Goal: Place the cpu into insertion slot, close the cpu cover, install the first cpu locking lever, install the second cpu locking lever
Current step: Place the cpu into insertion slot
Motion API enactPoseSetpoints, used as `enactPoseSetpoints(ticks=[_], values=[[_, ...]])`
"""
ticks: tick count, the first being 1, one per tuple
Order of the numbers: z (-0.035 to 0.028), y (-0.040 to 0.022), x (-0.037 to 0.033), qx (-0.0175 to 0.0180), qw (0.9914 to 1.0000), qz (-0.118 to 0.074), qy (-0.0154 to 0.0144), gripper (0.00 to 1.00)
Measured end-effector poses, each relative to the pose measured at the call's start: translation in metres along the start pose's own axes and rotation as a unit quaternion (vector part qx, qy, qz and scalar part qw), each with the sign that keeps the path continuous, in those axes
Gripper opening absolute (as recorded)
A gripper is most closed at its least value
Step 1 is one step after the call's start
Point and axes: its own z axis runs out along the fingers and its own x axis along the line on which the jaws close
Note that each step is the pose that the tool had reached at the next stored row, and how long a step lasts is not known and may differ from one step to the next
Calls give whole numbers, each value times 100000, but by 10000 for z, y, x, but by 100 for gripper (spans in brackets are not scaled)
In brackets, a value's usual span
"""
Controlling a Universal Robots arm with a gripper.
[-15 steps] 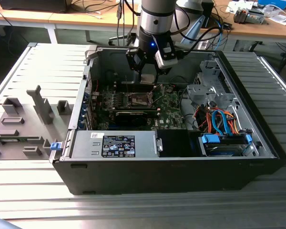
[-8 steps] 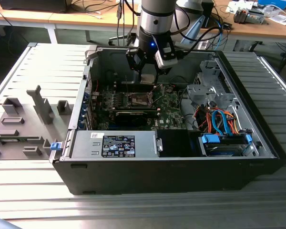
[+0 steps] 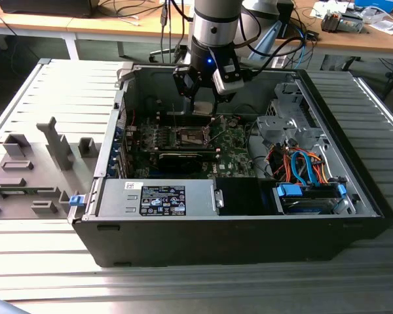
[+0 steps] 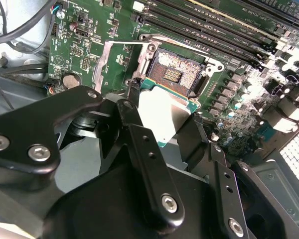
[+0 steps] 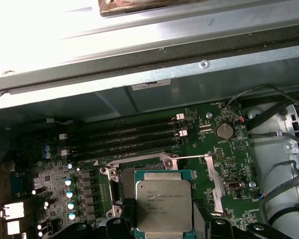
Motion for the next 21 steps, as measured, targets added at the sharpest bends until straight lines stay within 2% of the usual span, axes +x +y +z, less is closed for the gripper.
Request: enactPoseSetpoints(ticks=[21], values=[[0,0,0,-5,99997,732,-67,54]])
